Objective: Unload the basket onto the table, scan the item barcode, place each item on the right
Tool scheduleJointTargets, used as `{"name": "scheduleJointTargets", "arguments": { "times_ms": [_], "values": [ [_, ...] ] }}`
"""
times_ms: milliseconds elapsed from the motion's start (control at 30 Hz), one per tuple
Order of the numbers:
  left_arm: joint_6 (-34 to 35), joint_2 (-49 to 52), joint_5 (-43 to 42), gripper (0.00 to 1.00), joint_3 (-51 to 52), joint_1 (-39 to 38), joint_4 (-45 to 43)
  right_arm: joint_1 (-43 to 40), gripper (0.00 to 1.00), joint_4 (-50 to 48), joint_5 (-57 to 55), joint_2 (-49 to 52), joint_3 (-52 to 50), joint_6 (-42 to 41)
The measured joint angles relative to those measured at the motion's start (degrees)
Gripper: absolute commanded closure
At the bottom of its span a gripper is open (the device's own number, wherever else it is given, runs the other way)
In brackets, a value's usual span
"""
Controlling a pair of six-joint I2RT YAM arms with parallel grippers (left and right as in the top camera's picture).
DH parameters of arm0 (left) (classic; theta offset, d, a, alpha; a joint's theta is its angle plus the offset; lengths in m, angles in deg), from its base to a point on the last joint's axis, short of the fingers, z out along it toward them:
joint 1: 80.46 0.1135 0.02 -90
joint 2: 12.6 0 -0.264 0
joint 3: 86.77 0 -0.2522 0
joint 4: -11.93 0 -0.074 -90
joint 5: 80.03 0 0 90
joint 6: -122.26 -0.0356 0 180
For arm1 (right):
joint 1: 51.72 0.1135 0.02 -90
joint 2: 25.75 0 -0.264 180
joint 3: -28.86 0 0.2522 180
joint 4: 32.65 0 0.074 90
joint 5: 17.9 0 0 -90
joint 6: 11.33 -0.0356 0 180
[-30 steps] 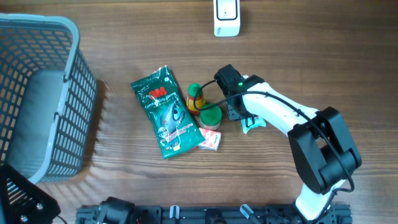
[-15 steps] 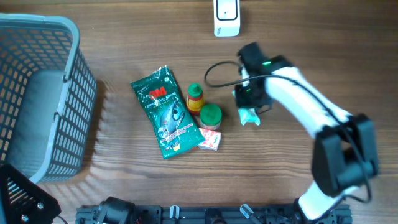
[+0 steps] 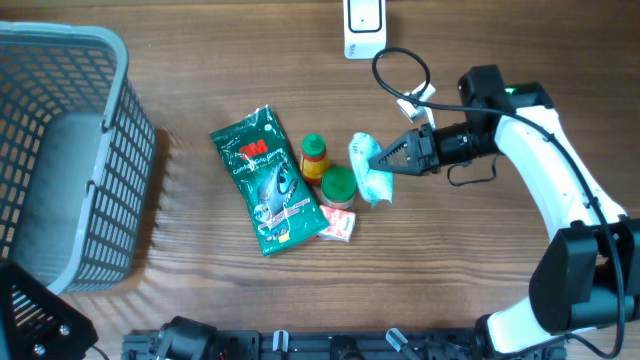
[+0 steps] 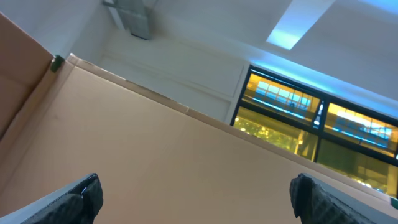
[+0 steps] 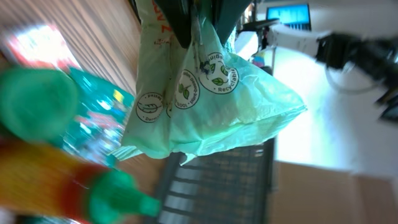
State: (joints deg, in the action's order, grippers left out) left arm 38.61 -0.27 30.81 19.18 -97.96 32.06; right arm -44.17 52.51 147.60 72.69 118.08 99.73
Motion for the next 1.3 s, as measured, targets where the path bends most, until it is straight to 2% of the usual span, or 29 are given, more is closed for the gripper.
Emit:
{"name": "scheduleJointTargets", "arguments": {
  "times_ms": [267,367,467,567,633,700,767,800,867,900,1033,1067,1133,1167,1233,1300],
  "values": [
    [0.0,0.02,1.88,0.0,0.02,0.0,0.02,9.55,0.95,0.15,7.17,0.0,0.0,21.0],
    [0.0,0.02,1.88,0.0,0.02,0.0,0.02,12.33,0.95,0.07,8.13,0.0,0.0,24.81],
    [0.0,0.02,2.01,0.0,0.02,0.0,0.02,12.76,0.96,-0.07,7.91,0.0,0.0,24.74],
    [0.0,0.02,2.05,0.0,0.02,0.0,0.04,10.58,0.96,-0.98,1.97,0.0,0.0,18.38],
    [0.0,0.0,2.05,0.0,0.02,0.0,0.04,7.76,0.96,-4.7,-8.0,0.0,-0.02,9.49],
    [0.0,0.02,2.05,0.0,0.02,0.0,0.22,5.46,0.95,-9.38,-21.62,0.0,-0.07,-1.79],
    [0.0,0.0,2.05,0.0,0.02,0.0,0.24,4.0,0.95,-13.2,-46.71,0.0,-0.07,-19.3],
    [0.0,0.02,2.08,0.0,0.02,0.0,0.26,3.78,0.95,-13.62,-53.83,0.0,-0.07,-23.98],
    [0.0,0.0,2.08,0.0,0.02,0.0,0.24,3.69,0.95,-14.6,-61.68,0.0,-0.11,-29.31],
    [0.0,0.02,2.05,0.0,0.02,0.0,0.26,3.82,0.92,-15.34,-66.2,0.0,-0.11,-32.48],
    [0.0,0.02,2.05,0.0,0.02,0.0,0.24,5.79,0.91,-18.08,-73.24,0.02,-1.6,-36.5],
    [0.0,0.0,2.08,0.0,0.04,0.0,0.24,6.45,0.88,-19.23,-74.23,0.02,-3.04,-37.03],
    [0.0,0.0,2.05,0.0,0.04,0.0,0.26,7.06,0.49,-21.81,-75.1,0.76,-6.19,-38.4],
    [0.0,0.0,2.08,0.0,0.04,0.0,0.24,7.08,0.37,-22.1,-75.23,1.29,-6.95,-39.15],
    [0.0,0.0,2.05,0.0,0.04,0.0,0.24,7.04,0.27,-22.43,-75.6,2.54,-8.35,-39.69],
    [0.0,0.0,2.05,0.0,0.04,0.0,0.24,7.04,0.26,-22.16,-75.6,2.73,-8.46,-39.69]
  ]
}}
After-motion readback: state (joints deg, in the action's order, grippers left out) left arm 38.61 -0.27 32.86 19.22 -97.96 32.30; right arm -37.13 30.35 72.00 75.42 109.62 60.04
